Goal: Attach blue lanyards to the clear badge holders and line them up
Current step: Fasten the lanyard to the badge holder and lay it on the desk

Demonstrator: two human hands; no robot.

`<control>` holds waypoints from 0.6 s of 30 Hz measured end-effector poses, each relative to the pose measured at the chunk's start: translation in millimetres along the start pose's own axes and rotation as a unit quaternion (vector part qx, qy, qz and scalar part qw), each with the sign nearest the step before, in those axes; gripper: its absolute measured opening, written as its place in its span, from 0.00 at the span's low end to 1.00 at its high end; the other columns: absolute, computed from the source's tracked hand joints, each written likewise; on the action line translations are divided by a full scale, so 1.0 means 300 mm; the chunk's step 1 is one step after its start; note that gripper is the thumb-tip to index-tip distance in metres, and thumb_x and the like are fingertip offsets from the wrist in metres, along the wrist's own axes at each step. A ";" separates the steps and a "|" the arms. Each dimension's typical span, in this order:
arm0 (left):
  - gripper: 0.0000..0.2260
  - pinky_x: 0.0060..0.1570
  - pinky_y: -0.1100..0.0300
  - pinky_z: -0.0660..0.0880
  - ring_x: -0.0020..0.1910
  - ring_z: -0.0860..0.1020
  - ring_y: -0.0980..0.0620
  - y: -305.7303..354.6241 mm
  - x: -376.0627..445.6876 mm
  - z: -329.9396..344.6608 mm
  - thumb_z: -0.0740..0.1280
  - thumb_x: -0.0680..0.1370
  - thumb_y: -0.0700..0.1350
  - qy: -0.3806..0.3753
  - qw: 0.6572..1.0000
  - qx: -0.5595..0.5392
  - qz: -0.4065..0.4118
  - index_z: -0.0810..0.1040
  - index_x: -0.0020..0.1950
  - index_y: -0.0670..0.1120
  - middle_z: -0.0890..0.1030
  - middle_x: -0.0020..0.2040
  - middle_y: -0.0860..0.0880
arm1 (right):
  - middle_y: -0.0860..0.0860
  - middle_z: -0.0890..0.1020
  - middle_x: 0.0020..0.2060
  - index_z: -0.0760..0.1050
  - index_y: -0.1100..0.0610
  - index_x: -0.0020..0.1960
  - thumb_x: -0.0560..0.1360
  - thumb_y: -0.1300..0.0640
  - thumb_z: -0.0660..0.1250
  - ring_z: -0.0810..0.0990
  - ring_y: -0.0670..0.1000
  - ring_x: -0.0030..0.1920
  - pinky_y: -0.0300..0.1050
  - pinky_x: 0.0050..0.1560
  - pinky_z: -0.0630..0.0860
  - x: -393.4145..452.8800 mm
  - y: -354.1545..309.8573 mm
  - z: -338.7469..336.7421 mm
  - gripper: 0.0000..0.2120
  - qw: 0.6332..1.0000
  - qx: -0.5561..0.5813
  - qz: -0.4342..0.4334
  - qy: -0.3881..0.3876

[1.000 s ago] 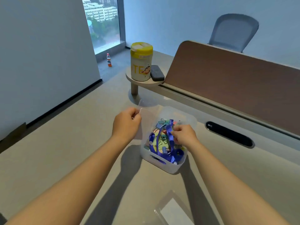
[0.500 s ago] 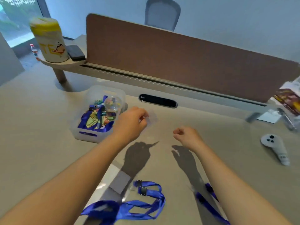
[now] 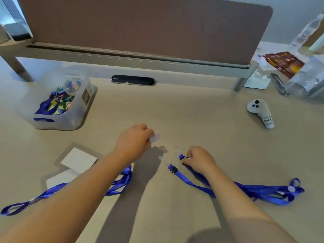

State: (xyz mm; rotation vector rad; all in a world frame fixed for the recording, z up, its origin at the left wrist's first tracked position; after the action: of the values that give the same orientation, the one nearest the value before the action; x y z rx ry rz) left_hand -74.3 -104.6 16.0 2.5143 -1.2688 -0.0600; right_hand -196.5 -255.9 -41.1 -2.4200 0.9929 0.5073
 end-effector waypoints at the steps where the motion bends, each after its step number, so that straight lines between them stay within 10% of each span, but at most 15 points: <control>1: 0.17 0.38 0.52 0.74 0.48 0.78 0.39 0.004 -0.005 0.005 0.54 0.73 0.44 -0.002 1.000 0.002 0.002 0.80 0.50 0.39 0.80 0.48 0.39 | 0.55 0.73 0.38 0.67 0.58 0.40 0.71 0.56 0.64 0.69 0.54 0.38 0.43 0.33 0.61 0.002 0.002 0.012 0.08 1.000 0.004 -0.009 0.006; 9: 0.16 0.46 0.54 0.72 0.54 0.75 0.43 -0.010 0.001 -0.006 0.58 0.77 0.41 -0.022 0.997 -0.004 -0.077 0.73 0.64 0.48 0.78 0.55 0.44 | 0.51 0.67 0.32 0.59 0.56 0.31 0.72 0.65 0.60 0.68 0.53 0.37 0.45 0.35 0.65 0.046 -0.022 0.000 0.14 0.990 0.136 -0.027 0.040; 18: 0.04 0.39 0.58 0.66 0.39 0.70 0.49 0.021 0.083 -0.109 0.62 0.75 0.37 0.103 0.959 -0.200 -0.172 0.75 0.44 0.41 0.72 0.38 0.50 | 0.51 0.74 0.34 0.71 0.57 0.40 0.73 0.64 0.61 0.69 0.47 0.31 0.29 0.23 0.65 0.016 -0.133 -0.268 0.04 0.929 0.338 -0.080 0.125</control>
State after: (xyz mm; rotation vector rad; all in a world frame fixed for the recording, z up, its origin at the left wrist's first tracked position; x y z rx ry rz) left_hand -58.4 -119.1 51.6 2.2834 -0.6500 -0.1170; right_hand -151.9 -277.9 33.7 -1.9265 0.8705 -0.1945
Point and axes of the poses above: each hand's wrist, its own x-axis towards the middle knuckle, its own z-axis out of the palm, y = z × x, the point moved 3 cm from there along x, towards the middle knuckle
